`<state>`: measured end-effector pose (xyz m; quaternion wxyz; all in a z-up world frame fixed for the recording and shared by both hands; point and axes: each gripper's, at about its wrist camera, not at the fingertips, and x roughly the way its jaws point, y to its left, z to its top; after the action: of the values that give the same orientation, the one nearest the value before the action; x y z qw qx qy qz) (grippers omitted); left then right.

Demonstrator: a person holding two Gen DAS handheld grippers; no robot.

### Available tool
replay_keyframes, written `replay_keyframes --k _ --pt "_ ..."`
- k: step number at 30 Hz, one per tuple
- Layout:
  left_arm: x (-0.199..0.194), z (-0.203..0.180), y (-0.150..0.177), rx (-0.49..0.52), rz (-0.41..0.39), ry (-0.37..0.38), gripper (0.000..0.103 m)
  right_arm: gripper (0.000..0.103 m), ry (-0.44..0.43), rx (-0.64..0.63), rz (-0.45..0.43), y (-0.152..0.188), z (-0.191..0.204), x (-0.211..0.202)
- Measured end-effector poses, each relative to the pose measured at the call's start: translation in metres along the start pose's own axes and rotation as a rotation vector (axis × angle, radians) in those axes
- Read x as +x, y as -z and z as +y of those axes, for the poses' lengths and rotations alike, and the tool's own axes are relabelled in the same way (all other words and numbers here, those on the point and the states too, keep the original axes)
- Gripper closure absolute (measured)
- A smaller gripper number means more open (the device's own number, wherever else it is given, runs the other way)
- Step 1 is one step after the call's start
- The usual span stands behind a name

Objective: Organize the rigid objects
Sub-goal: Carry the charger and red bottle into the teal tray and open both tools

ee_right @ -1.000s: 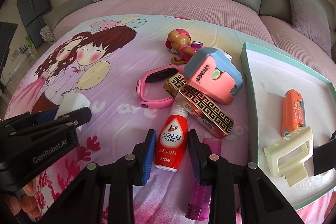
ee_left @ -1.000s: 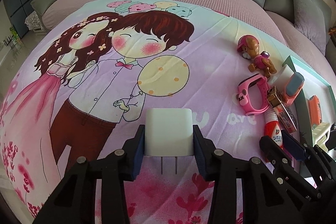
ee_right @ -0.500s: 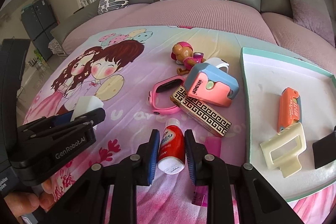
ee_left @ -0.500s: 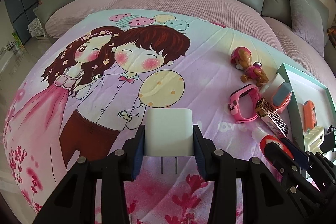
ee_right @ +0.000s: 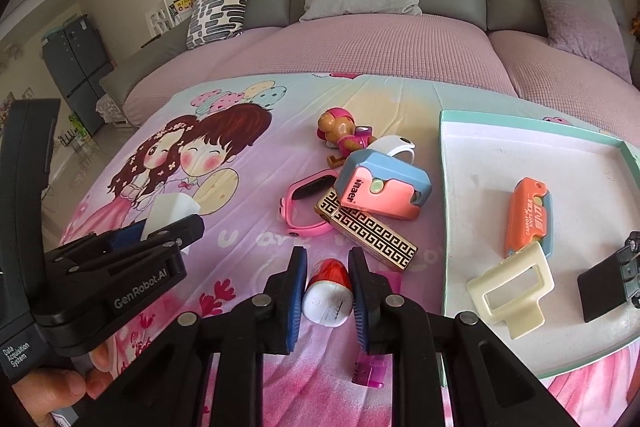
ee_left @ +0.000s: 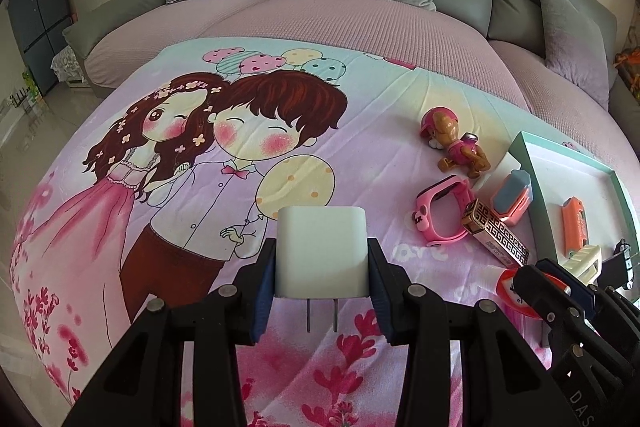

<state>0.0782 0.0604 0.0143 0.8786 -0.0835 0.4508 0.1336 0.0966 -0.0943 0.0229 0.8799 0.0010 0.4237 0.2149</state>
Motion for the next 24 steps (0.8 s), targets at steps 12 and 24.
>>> replay_keyframes --k 12,24 --pt "-0.014 -0.006 -0.006 0.007 -0.039 0.023 0.059 0.080 0.012 0.036 -0.091 -0.009 -0.013 -0.028" --pt "-0.032 -0.054 -0.019 0.104 -0.076 0.071 0.059 0.080 0.078 0.154 -0.221 -0.016 -0.064 -0.069"
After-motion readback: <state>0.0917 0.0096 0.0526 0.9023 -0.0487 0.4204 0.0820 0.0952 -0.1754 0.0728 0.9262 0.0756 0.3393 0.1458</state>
